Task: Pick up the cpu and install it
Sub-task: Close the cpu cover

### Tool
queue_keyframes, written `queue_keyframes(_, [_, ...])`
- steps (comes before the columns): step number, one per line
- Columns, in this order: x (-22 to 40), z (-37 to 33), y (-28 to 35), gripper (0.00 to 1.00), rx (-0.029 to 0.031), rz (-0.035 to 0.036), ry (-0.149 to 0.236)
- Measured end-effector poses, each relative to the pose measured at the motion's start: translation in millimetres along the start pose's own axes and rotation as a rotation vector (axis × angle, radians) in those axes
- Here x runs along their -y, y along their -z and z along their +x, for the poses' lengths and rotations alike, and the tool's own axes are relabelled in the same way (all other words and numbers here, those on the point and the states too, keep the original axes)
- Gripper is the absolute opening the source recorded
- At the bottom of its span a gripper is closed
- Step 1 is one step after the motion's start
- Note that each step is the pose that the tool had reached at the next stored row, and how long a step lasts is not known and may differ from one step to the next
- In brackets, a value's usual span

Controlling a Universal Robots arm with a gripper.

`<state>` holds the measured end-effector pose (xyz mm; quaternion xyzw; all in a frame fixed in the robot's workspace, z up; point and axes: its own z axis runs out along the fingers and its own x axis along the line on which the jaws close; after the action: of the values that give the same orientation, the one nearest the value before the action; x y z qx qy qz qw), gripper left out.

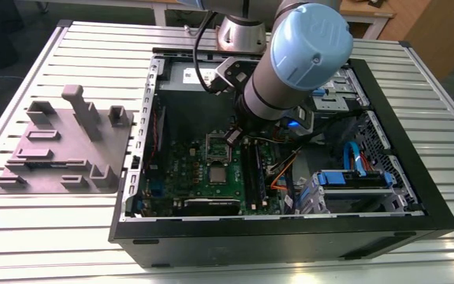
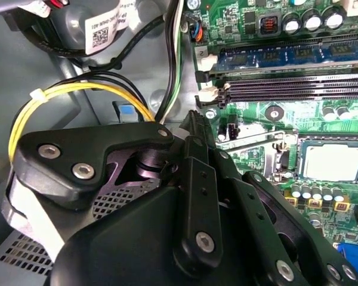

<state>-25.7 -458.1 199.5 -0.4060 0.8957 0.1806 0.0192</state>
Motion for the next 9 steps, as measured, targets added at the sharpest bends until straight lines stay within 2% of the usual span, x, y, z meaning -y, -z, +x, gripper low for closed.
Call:
queue_keyframes(2, [0.1, -0.1, -0.2, 0.11, -0.003, 0.0028, 0.0])
queue_keyframes(5, [0.0, 0.0, -0.2, 0.11, -0.016, 0.0138, -0.002])
queue_keyframes(6, [0.0, 0.0, -0.3, 0.11, -0.0187, 0.0158, -0.003])
queue_keyframes(9, [-0.3, 0.3, -0.2, 0.11, -0.0207, 0.0168, -0.003])
